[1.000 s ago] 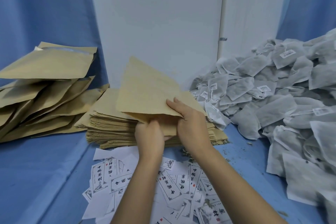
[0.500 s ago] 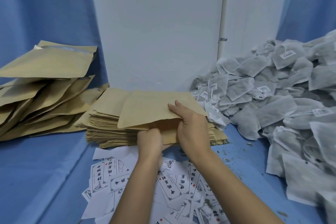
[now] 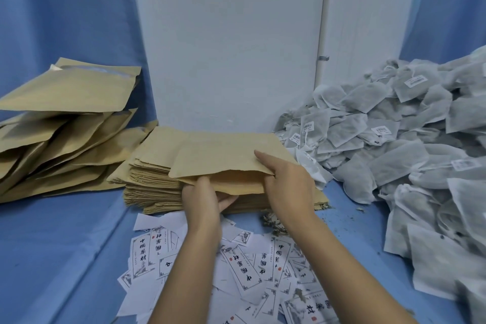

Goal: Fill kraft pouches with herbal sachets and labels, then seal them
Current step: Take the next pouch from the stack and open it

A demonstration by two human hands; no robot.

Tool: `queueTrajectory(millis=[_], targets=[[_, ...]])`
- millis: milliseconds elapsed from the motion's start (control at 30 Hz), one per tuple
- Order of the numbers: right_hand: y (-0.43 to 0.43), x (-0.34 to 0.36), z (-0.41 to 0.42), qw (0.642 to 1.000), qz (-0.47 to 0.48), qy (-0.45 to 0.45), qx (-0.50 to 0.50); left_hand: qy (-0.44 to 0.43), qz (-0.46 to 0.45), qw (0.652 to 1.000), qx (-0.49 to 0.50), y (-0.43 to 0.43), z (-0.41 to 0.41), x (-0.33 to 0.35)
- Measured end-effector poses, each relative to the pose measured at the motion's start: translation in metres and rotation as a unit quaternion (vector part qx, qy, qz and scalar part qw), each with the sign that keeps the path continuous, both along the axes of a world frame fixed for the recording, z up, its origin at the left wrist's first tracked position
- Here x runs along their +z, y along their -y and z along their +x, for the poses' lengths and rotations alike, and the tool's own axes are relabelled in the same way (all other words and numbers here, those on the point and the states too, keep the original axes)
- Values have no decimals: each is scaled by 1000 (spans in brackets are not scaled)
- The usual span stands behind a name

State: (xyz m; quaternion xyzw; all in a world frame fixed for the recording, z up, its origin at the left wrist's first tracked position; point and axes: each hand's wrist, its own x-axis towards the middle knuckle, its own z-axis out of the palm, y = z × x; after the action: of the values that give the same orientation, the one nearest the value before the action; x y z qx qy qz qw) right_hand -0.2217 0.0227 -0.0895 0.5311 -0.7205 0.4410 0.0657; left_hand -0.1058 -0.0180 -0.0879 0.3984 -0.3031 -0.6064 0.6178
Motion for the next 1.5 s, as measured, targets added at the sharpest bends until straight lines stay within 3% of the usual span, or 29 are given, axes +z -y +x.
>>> queueTrajectory(millis=[167, 267, 400, 500, 667, 733, 833, 900, 1067, 1200, 1333, 1500], targets=[[0, 3, -1, 992, 35, -121, 17, 61, -55, 997, 5, 3, -2, -2], [0, 4, -4, 996, 24, -74, 32, 107, -82, 991, -3, 8, -1, -7], [0, -1, 0, 996, -73, 34, 27, 223, -93, 970, -12, 9, -2, -13], [-2, -1, 3, 997, -79, 8, 6, 215, -93, 972, 1, 9, -3, -12], [2, 2, -3, 990, 134, -35, 35, 170, -67, 983, 8, 12, 1, -16], [0, 0, 1, 994, 93, -47, 41, 171, -59, 983, 2, 12, 2, -18], [-4, -2, 7, 997, -54, 2, 53, 206, -84, 975, 16, 10, 2, -15], [-4, -3, 8, 995, -89, 8, 50, 198, -90, 976, 17, 9, 2, -15], [-2, -4, 7, 999, -16, -47, 2, 115, -49, 991, -49, 5, 4, -13], [1, 0, 3, 998, 9, -56, -19, 93, -49, 994, -22, 4, 7, -12], [4, 2, -5, 998, 53, 29, -26, 210, -157, 962, 80, 9, 16, -18], [5, -1, -12, 995, 35, 90, 4, 199, -212, 950, 115, 4, 19, -15]])
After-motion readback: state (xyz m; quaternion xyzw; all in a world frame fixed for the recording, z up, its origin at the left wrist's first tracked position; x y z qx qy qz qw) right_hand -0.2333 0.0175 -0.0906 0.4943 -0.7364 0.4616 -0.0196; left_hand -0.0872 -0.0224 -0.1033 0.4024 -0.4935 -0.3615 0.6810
